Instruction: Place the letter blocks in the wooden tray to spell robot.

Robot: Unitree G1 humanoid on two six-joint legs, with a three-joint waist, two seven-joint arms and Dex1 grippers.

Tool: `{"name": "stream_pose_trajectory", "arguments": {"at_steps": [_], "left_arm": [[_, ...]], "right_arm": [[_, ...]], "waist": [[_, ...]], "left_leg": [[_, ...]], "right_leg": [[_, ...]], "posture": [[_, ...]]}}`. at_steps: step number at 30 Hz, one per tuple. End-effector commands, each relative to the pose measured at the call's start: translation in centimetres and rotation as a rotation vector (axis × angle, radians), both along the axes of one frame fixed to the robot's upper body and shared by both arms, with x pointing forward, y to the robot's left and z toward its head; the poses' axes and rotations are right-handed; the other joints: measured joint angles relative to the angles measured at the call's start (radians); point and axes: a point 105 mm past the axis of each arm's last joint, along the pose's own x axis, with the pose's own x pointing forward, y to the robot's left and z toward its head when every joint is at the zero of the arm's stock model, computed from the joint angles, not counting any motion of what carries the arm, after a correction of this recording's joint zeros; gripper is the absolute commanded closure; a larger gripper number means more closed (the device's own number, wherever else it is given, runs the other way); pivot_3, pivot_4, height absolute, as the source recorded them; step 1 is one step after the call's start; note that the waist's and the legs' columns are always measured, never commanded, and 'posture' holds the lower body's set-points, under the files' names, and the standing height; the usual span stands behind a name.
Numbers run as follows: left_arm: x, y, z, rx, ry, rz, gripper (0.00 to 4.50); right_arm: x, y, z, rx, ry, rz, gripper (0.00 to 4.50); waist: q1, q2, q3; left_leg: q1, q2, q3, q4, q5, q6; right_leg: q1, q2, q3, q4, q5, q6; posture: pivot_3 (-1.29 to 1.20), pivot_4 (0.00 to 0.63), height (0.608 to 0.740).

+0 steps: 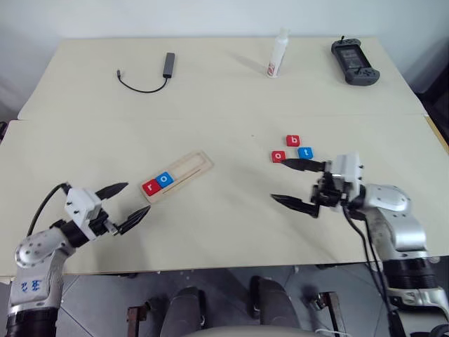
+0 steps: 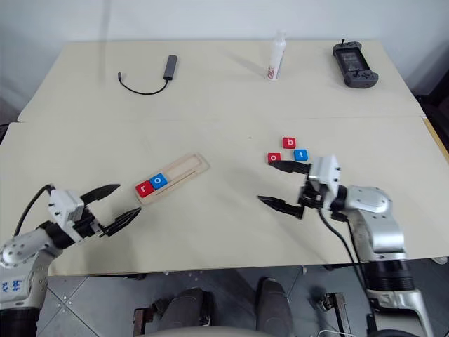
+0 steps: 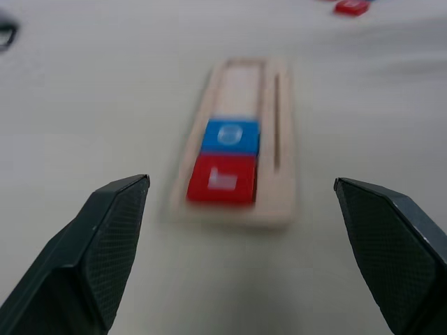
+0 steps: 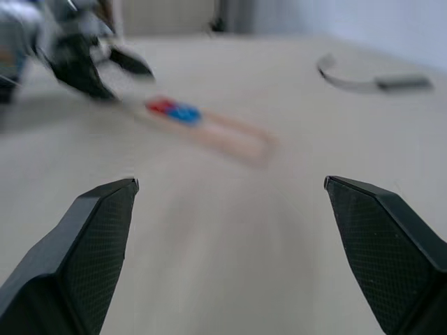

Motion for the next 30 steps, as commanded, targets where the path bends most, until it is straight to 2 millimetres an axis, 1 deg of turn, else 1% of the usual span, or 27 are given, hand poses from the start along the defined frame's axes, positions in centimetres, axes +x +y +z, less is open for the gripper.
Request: {"name": "stream_pose_trajectory", "arguments": {"at_steps": [1,4,9,13,15,18,19,23,30], "left_arm": [[-0.7,1.2,-0.2,-0.003,-0.005,0.032,0.00],[-0.2,1.0,0.4,-0.019,-0.029,0.034,0.00],[0.8,-1.3,0.8,-0.026,0.009,-0.060,0.00],[3.2,-2.9,1.7,-0.005,-0.015,-0.093,0.00],[4.2,-3.3,1.4,0.025,0.001,-0.110,0.00],[5.3,-2.9,0.1,0.107,0.060,-0.086,0.00],[5.3,-2.9,-0.1,0.124,0.062,-0.093,0.00],[5.0,-3.4,-0.7,0.102,0.129,-0.145,0.00],[4.7,-2.7,-0.8,0.137,0.147,-0.146,0.00]], "right_arm": [[-0.5,1.3,1.1,0.023,-0.032,0.048,0.03],[-0.4,1.5,1.0,0.020,-0.025,0.050,0.03],[-0.5,0.8,0.8,0.004,-0.010,0.024,0.03],[-1.0,-0.4,0.6,-0.001,0.011,-0.019,0.03],[-1.3,-0.6,0.5,-0.005,0.019,-0.031,0.03],[-1.4,-0.7,0.5,-0.001,0.019,-0.049,0.03],[-1.5,-0.7,0.6,0.001,0.019,-0.053,0.03],[-1.6,-0.9,0.8,0.007,0.011,-0.081,0.03],[-1.8,-0.9,0.9,0.012,0.012,-0.094,0.03]], "waist": [[0.009,0.000,0.000],[0.028,0.000,0.000],[0.024,0.000,0.000],[0.027,0.000,0.000],[0.025,-0.001,0.000],[0.018,-0.001,0.000],[0.015,-0.001,0.000],[0.019,-0.001,0.000],[0.019,-0.001,-0.001]], "left_leg": [[0.000,0.000,-0.001,0.000,0.000,0.000],[-0.001,-0.001,-0.001,0.000,0.000,0.000],[-0.001,-0.001,-0.001,0.001,0.000,0.000],[-0.001,-0.001,-0.001,0.000,0.000,0.000],[-0.001,-0.002,-0.001,0.001,0.000,0.000],[0.000,-0.002,0.000,0.000,0.000,0.000],[0.000,-0.001,0.000,0.000,0.000,0.000],[0.001,-0.001,0.001,0.000,0.000,0.000],[0.001,-0.001,0.001,0.000,0.000,0.000]], "right_leg": [[0.000,0.000,0.000,0.000,0.000,0.000],[0.000,-0.001,0.000,0.000,0.000,0.000],[0.000,-0.001,-0.001,0.000,0.000,0.000],[0.000,-0.001,-0.001,0.000,0.000,0.000],[0.000,-0.001,-0.001,0.000,0.000,0.000],[0.000,0.000,-0.001,0.001,0.000,0.000],[0.000,0.000,-0.001,0.001,0.000,0.000],[0.000,0.000,-0.001,0.001,0.000,0.000],[0.000,0.000,-0.001,0.001,0.000,0.000]], "posture": [[0.00,0.150,0.740],[0.00,0.150,0.740],[0.00,0.150,0.740],[0.00,0.150,0.740],[0.00,0.150,0.740],[0.00,0.150,0.740],[0.00,0.150,0.740],[0.00,0.150,0.740],[0.00,0.150,0.740]]}}
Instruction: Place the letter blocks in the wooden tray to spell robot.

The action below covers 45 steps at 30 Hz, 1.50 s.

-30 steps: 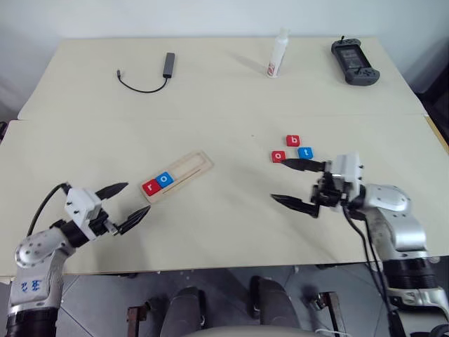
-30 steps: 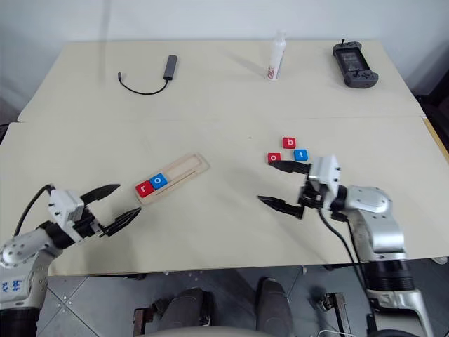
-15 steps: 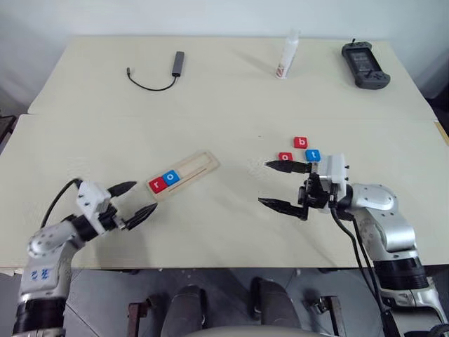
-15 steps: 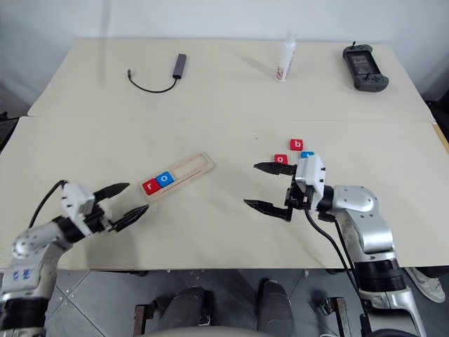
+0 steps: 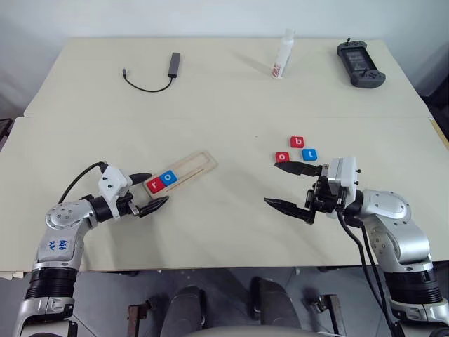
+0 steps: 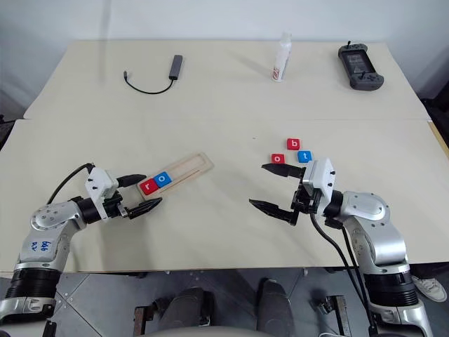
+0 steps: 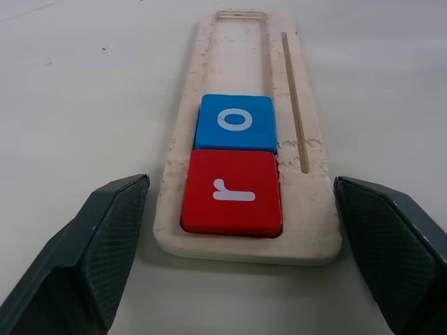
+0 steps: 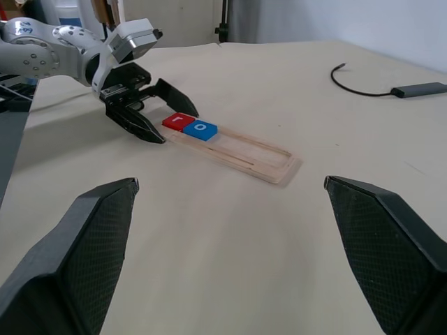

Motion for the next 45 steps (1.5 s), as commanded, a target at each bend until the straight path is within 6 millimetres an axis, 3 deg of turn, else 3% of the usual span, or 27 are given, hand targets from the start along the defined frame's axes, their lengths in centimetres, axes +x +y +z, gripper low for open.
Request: {"name": "stream_pose_trajectory", "arguments": {"at_steps": [1,4,9,11,13,16,19,23,26,32,38,41,45], "left_arm": [[-0.7,1.0,-1.4,0.042,0.072,0.016,0.00],[-0.9,1.4,-2.1,0.072,0.102,0.017,0.00],[-1.2,1.6,-2.9,0.090,0.119,0.011,1.11],[-1.4,1.1,-2.5,0.065,0.097,-0.022,1.11],[-1.8,-0.6,-0.8,-0.028,0.039,-0.116,1.11],[-2.0,-3.0,1.0,-0.022,-0.036,-0.254,1.11],[-1.8,-4.3,1.2,0.022,-0.029,-0.322,1.11],[-0.4,-9.0,1.2,0.193,-0.051,-0.526,1.11],[0.1,-11.2,1.0,0.213,-0.064,-0.617,1.11],[1.0,-13.3,0.0,0.234,-0.045,-0.683,1.11],[1.7,-14.2,0.3,0.182,-0.038,-0.670,1.11],[1.2,-14.5,0.7,0.131,-0.036,-0.681,0.11],[1.5,-13.3,1.2,0.108,-0.066,-0.627,0.05]], "right_arm": [[-0.4,-0.2,1.4,0.016,-0.049,-0.004,0.03],[-0.2,-0.1,1.4,0.019,-0.049,-0.005,0.03],[0.1,0.0,1.5,0.022,-0.052,-0.005,0.00],[0.0,-0.1,1.4,0.020,-0.050,-0.006,0.00],[0.1,-0.4,1.3,0.013,-0.044,-0.012,0.00],[0.0,-1.2,1.1,-0.011,-0.043,-0.037,0.00],[-0.3,-1.9,1.1,-0.023,-0.041,-0.055,0.00],[-1.5,-4.1,0.1,-0.066,-0.005,-0.119,0.00],[-2.1,-5.4,-0.4,-0.093,0.018,-0.162,0.00],[-3.8,-7.6,-1.1,-0.114,0.056,-0.251,0.00],[-5.0,-8.2,-1.6,-0.101,0.078,-0.307,0.00],[-5.5,-9.0,-1.7,-0.089,0.083,-0.367,0.00],[-6.3,-10.6,-1.8,-0.079,0.088,-0.455,0.00]], "waist": [[-0.002,0.000,0.000],[0.000,0.000,0.000],[0.000,0.001,0.000],[-0.001,0.001,0.000],[-0.002,0.001,0.000],[0.004,0.000,0.000],[0.021,0.000,0.000],[0.044,0.000,0.000],[0.040,0.000,0.000],[0.026,0.000,0.000],[0.032,0.000,0.000],[0.033,0.000,0.000],[0.031,0.000,0.000]], "left_leg": [[0.000,0.000,0.000,0.000,0.000,0.000],[0.000,0.000,0.000,0.000,0.000,0.000],[0.001,0.000,0.000,0.000,0.000,0.000],[0.002,0.000,0.000,0.000,0.000,0.000],[0.002,0.000,0.001,0.000,0.000,0.000],[0.001,0.000,0.001,0.000,0.000,0.000],[-0.002,0.000,-0.001,0.002,0.000,0.000],[-0.003,-0.001,-0.002,0.005,0.000,0.000],[-0.003,-0.001,0.000,0.006,-0.001,0.001],[-0.002,0.000,0.000,0.004,-0.001,0.001],[-0.002,0.000,0.000,0.007,-0.001,0.002],[-0.002,0.000,-0.001,0.008,-0.001,0.002],[-0.002,0.000,-0.001,0.007,-0.001,0.002]], "right_leg": [[0.000,0.000,0.000,0.000,0.000,0.000],[0.000,0.000,0.000,0.000,0.000,0.000],[0.000,0.000,0.000,0.001,0.000,0.000],[0.000,0.000,0.001,0.001,0.000,0.000],[0.000,0.000,0.001,0.002,0.000,0.000],[0.000,0.000,0.001,0.001,0.000,0.000],[0.000,0.000,0.000,0.001,0.000,0.000],[0.000,0.000,-0.001,0.001,0.000,0.000],[0.001,0.000,0.000,0.000,0.001,0.001],[0.000,0.001,0.000,0.000,0.000,0.001],[0.002,0.000,0.001,0.000,0.001,0.002],[0.002,0.000,0.000,0.001,0.001,0.002],[0.002,0.000,0.000,0.000,0.001,0.001]], "posture": [[0.00,0.150,0.740],[0.00,0.150,0.740],[0.00,0.150,0.740],[0.00,0.150,0.740],[0.00,0.150,0.740],[0.00,0.150,0.740],[0.00,0.150,0.740],[0.00,0.150,0.740],[0.00,0.150,0.740],[0.00,0.150,0.740],[0.00,0.150,0.740],[0.00,0.150,0.740],[0.00,0.150,0.740]]}}
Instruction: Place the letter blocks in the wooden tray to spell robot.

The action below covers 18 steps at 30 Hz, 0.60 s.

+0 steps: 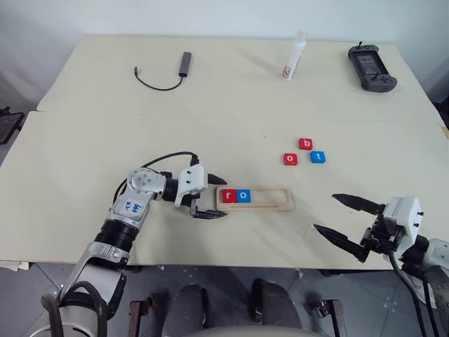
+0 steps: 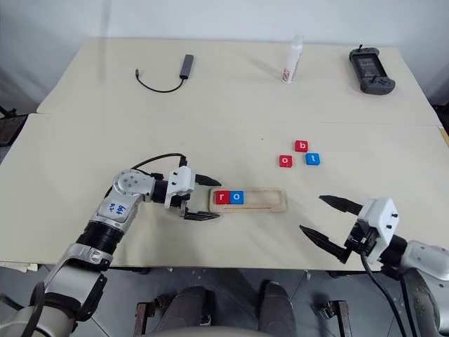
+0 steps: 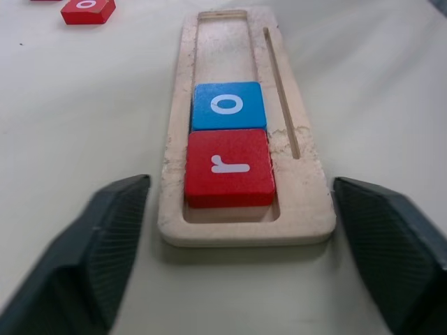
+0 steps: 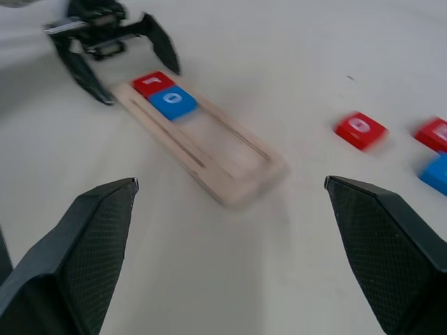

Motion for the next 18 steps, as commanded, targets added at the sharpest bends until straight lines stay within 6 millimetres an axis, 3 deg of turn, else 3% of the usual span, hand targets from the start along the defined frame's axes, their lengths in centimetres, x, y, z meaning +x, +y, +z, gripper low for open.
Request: {"name": "stream_pose_trajectory", "arguments": {"at_steps": [1,6,11,14,18], "left_arm": [[0.1,1.6,1.5,-0.051,-0.039,0.036,0.05],[-0.7,6.1,2.5,-0.117,-0.074,0.106,0.05],[-0.6,8.8,2.9,-0.184,-0.111,0.254,0.05],[-1.5,9.2,3.1,-0.202,-0.093,0.258,0.05],[-2.4,9.2,4.5,-0.296,-0.103,0.276,0.05]], "right_arm": [[-0.7,-1.4,1.4,0.020,-0.061,-0.082,0.00],[-2.1,-4.7,1.0,0.056,-0.072,-0.276,0.00],[-2.2,-5.4,-0.5,0.065,-0.068,-0.324,0.00],[-0.6,-5.1,-0.3,0.088,-0.095,-0.309,0.00],[3.2,-3.8,2.1,0.078,-0.144,-0.248,0.00]], "waist": [[0.000,0.000,0.000],[-0.005,0.000,0.000],[-0.002,0.000,0.000],[-0.004,0.000,0.000],[-0.022,0.001,0.000]], "left_leg": [[0.000,0.000,0.000,0.000,0.000,0.000],[0.001,0.001,0.000,-0.001,0.000,0.000],[0.001,0.000,0.000,0.000,0.000,0.000],[0.001,0.000,0.000,0.000,0.000,0.000],[0.001,0.001,0.001,0.000,0.000,0.000]], "right_leg": [[0.000,0.000,0.000,0.000,0.000,0.000],[0.000,0.000,0.000,0.000,0.000,-0.001],[0.000,0.000,0.001,0.000,0.000,0.000],[0.000,-0.001,0.001,0.001,0.000,-0.001],[-0.001,-0.001,0.002,0.002,0.000,-0.001]], "posture": [[0.00,0.150,0.740],[0.00,0.150,0.740],[0.00,0.150,0.740],[0.00,0.150,0.740],[0.00,0.150,0.740]]}}
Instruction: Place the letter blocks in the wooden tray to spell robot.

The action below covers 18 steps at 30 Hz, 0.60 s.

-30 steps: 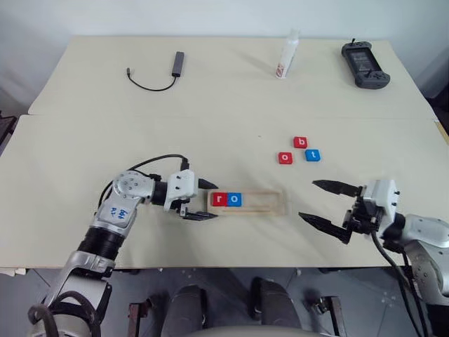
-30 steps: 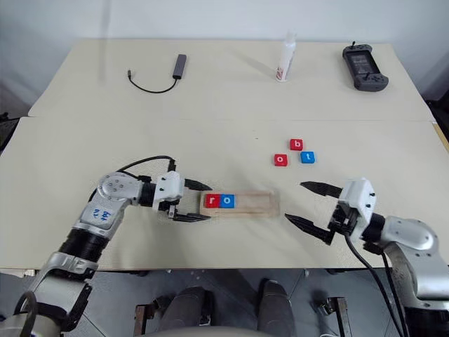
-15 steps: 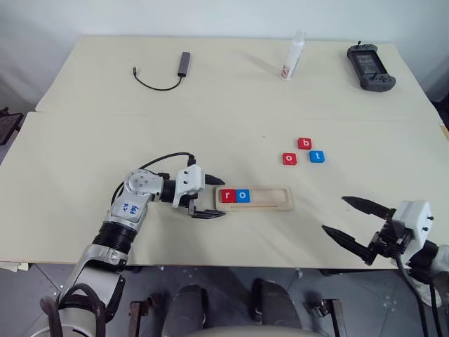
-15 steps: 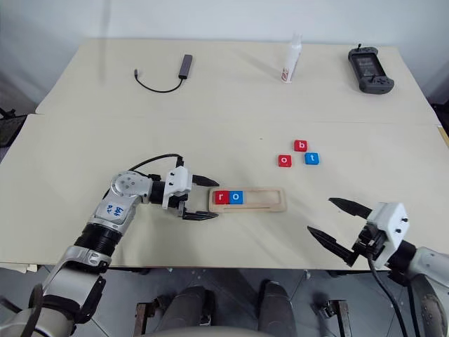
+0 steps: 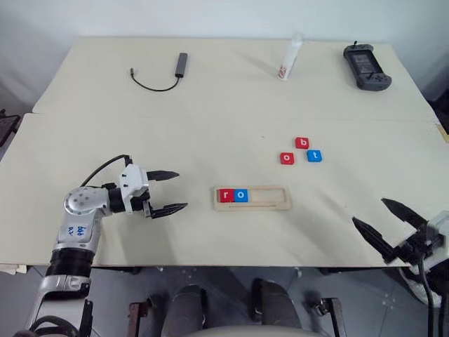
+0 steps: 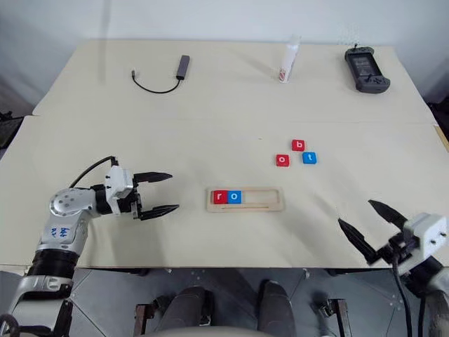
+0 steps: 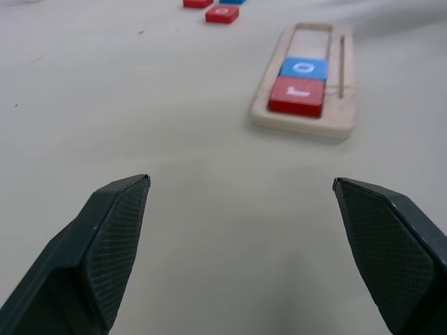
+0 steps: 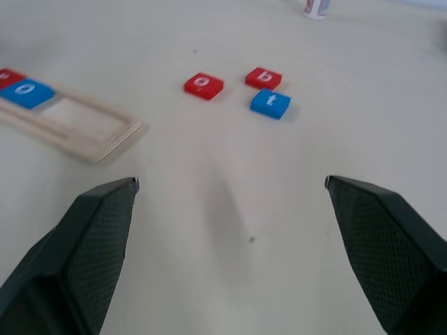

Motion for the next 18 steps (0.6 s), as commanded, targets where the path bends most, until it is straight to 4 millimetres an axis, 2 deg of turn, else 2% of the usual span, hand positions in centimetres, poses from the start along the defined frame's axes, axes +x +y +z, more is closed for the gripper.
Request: {"name": "stream_pose_trajectory", "arguments": {"at_steps": [1,3,7,10,13,18], "left_arm": [[-0.3,0.0,2.6,-0.065,-0.105,0.024,0.05],[-0.1,-0.2,3.0,-0.071,-0.140,0.054,0.05],[-0.5,-0.7,2.5,-0.077,-0.138,0.074,0.05],[-0.9,-1.2,2.0,-0.083,-0.117,0.071,0.05],[-1.2,-1.5,1.6,-0.086,-0.110,0.074,0.05],[-1.6,-1.9,1.5,-0.108,-0.095,0.078,0.05]], "right_arm": [[2.5,0.7,2.3,-0.064,-0.028,0.028,0.00],[4.5,1.1,3.3,-0.086,-0.004,0.032,0.00],[9.2,3.6,5.5,-0.102,0.110,0.095,0.00],[11.6,4.4,5.4,-0.214,0.205,0.072,0.00],[13.4,5.8,5.7,-0.225,0.235,0.112,0.00],[15.7,5.9,4.5,-0.272,0.297,0.048,0.00]], "waist": [[-0.008,0.001,0.000],[-0.010,0.001,0.000],[-0.016,0.001,0.000],[-0.014,0.001,0.000],[-0.006,0.001,0.000],[-0.009,0.001,0.000]], "left_leg": [[0.000,0.000,0.000,0.000,0.000,0.000],[0.001,0.000,0.000,0.000,0.000,0.000],[0.000,0.000,0.000,0.001,0.000,0.000],[-0.001,0.000,0.000,0.000,0.000,0.000],[-0.003,0.000,-0.001,0.000,0.000,0.000],[-0.004,-0.001,-0.001,-0.001,0.000,0.000]], "right_leg": [[0.000,0.000,0.000,0.001,0.000,0.000],[0.000,0.000,0.000,0.001,0.000,0.000],[-0.001,0.000,0.000,0.001,0.000,0.000],[-0.002,0.000,0.000,0.001,0.000,-0.001],[-0.002,0.000,-0.002,0.000,0.000,-0.001],[-0.002,-0.001,-0.003,-0.002,0.000,-0.001]], "posture": [[0.00,0.150,0.740],[0.00,0.150,0.740],[0.00,0.150,0.740],[0.00,0.150,0.740],[0.00,0.150,0.740],[0.00,0.150,0.740]]}}
